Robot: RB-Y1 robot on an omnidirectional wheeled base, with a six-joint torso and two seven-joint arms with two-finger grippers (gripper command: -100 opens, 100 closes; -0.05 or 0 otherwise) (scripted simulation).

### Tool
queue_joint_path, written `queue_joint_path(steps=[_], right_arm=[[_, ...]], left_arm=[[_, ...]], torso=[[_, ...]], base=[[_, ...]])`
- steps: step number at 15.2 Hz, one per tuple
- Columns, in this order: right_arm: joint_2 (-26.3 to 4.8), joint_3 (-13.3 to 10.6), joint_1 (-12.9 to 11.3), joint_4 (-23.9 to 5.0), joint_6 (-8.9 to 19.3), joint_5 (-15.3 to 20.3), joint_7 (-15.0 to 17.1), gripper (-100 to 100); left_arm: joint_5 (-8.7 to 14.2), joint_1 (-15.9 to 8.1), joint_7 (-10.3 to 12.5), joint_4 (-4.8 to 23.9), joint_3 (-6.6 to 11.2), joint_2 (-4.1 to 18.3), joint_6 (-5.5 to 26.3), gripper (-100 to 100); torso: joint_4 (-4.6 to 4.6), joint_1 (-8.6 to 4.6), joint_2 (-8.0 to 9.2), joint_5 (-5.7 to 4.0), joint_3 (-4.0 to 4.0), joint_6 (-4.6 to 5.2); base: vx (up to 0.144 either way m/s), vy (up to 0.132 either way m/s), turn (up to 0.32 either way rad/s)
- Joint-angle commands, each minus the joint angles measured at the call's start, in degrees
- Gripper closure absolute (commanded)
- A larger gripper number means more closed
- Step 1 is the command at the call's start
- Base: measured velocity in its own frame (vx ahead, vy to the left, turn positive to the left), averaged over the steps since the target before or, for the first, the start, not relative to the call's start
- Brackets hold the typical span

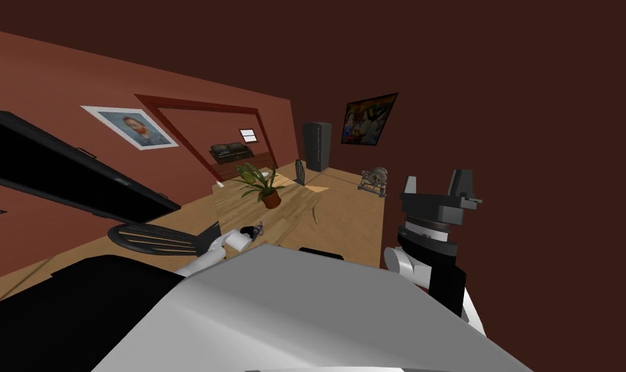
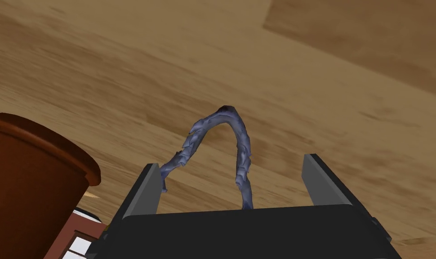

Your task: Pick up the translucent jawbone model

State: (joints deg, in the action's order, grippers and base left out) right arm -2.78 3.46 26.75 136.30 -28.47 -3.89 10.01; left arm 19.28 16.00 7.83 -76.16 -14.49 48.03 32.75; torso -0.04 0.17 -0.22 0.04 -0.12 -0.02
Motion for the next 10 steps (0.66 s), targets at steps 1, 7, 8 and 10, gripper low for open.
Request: queue_joint_path(steps=[1,7,8,10], right_arm=[[0.0,0.0,0.0,0.0,0.0,0.0,0.0,0],[0.0,0.0,0.0,0.0,0.0,0.0,0.0,0],[0.0,0.0,0.0,0.0,0.0,0.0,0.0,0],[0.0,0.0,0.0,0.0,0.0,0.0,0.0,0]], left_arm=[[0.0,0.0,0.0,0.0,0.00,0.0,0.0,100],[1.0,0.7,0.6,-2.6,-0.21,1.8,1.3,100],[1.2,0.8,0.7,-3.1,-0.25,2.1,1.5,100],[1.2,0.6,0.5,-2.7,-0.30,2.0,1.2,100]], torso=[[0.00,0.00,0.00,0.00,0.00,0.00],[0.02,-0.11,0.09,-0.03,0.05,-0.01],[0.03,-0.18,0.13,-0.05,0.08,-0.02],[0.04,-0.24,0.17,-0.05,0.10,-0.01]], base=[[0.005,0.006,-0.001],[-0.005,-0.007,0.018],[-0.019,-0.038,0.051],[-0.017,-0.024,0.022]])
